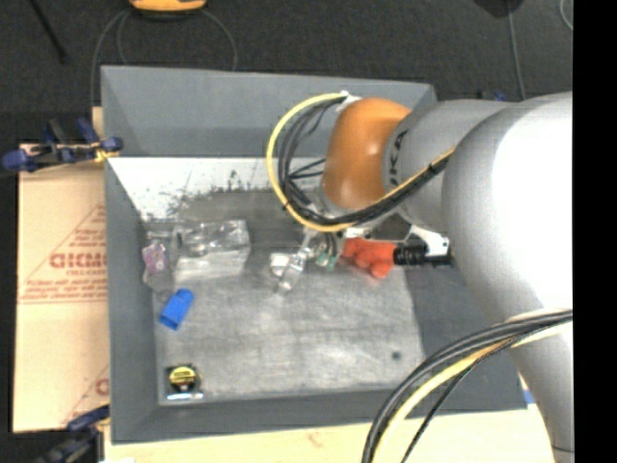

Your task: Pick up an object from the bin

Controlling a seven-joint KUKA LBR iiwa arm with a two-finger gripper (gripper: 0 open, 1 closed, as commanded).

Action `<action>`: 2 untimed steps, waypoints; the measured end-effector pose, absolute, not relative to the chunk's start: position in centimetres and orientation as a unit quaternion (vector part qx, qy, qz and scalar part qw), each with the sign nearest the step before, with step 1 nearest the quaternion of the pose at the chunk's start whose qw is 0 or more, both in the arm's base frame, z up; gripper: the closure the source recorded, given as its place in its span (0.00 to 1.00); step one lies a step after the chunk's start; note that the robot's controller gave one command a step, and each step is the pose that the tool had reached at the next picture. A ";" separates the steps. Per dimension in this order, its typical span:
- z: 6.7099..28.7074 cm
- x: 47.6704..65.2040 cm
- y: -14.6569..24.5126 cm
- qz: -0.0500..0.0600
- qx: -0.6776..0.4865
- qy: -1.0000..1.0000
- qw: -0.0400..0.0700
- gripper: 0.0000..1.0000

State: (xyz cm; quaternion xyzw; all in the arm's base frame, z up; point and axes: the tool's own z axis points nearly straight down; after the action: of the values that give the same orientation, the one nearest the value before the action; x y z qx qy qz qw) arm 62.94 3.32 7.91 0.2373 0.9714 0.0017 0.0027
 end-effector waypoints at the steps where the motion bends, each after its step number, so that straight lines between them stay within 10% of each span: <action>1: 8.3 63.0 3.2 0.000 0.236 0.972 0.000 1.00; 2: 12.9 62.9 3.2 0.000 0.227 0.974 0.004 1.00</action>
Offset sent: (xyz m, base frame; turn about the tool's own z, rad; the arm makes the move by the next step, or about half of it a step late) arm 0.0000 0.0000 0.0000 0.0000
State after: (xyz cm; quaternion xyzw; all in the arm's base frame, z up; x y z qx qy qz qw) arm 62.87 3.20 12.92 0.2274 0.9738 0.0002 0.0042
